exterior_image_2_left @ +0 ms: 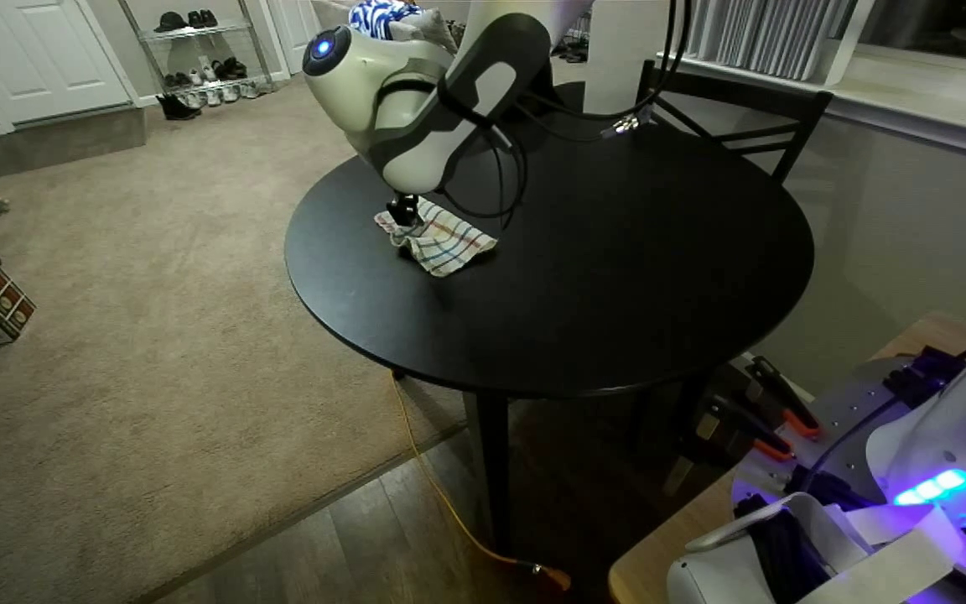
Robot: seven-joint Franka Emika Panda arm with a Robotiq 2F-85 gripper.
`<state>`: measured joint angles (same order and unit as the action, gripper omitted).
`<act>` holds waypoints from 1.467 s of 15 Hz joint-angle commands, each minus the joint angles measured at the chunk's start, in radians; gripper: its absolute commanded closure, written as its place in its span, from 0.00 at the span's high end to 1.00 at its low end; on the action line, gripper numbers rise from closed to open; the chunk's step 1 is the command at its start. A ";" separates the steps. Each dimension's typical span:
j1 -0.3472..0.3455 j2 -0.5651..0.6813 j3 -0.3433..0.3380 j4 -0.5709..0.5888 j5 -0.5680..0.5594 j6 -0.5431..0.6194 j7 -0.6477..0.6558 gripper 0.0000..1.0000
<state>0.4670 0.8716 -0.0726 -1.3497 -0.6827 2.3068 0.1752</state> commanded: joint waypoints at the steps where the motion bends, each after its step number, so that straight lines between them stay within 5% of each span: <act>1: -0.007 0.001 0.010 0.004 -0.009 -0.006 0.003 1.00; 22: -0.010 0.004 0.025 0.003 -0.009 -0.001 -0.007 1.00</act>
<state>0.4753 0.8796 -0.0664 -1.3431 -0.6938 2.3076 0.1800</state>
